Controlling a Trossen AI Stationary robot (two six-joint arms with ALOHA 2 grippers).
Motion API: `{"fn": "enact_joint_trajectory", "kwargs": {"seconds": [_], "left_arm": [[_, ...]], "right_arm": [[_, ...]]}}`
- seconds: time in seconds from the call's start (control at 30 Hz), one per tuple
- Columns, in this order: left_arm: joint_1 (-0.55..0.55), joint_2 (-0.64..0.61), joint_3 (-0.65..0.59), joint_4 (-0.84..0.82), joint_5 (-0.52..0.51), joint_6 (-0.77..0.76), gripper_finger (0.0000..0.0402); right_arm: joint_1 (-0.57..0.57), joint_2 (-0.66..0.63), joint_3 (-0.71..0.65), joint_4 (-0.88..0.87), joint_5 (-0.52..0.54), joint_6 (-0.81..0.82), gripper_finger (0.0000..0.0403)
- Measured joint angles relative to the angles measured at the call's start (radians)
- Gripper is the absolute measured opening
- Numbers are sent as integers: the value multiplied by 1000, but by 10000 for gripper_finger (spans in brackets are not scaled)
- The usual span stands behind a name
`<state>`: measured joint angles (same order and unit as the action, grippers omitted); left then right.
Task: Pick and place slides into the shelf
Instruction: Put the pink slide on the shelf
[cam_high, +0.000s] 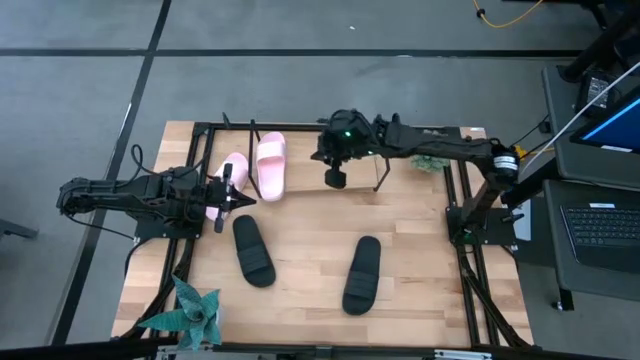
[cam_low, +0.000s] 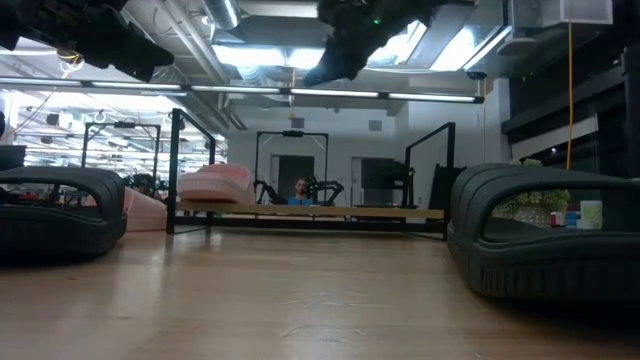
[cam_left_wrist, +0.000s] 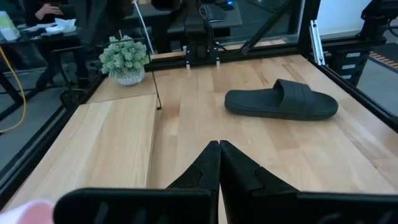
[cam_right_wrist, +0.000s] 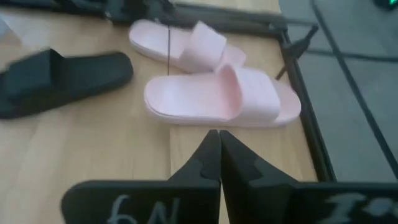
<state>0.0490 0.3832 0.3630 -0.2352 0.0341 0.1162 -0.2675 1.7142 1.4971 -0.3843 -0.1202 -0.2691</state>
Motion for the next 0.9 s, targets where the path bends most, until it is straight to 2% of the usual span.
{"fn": "enact_joint_trajectory", "kwargs": {"seconds": [0.17, 0.33, 0.47, 0.7, 0.9], "left_arm": [[0, -7, 0, 0, -17, 1, 0], [0, -11, 0, -4, -111, 0, 0], [1, -11, 55, -93, -204, 2, 0], [1, 0, 241, -301, -288, -3, 0], [1, 54, 377, -510, -403, -68, 0]], "right_arm": [[0, -152, -176, 146, -38, 29, 0], [11, -332, -359, 301, -41, 33, 0], [30, -417, -555, 490, -41, 45, 3], [49, -451, -791, 795, -41, 92, 5], [66, -451, -851, 859, -42, 115, 6]]}}
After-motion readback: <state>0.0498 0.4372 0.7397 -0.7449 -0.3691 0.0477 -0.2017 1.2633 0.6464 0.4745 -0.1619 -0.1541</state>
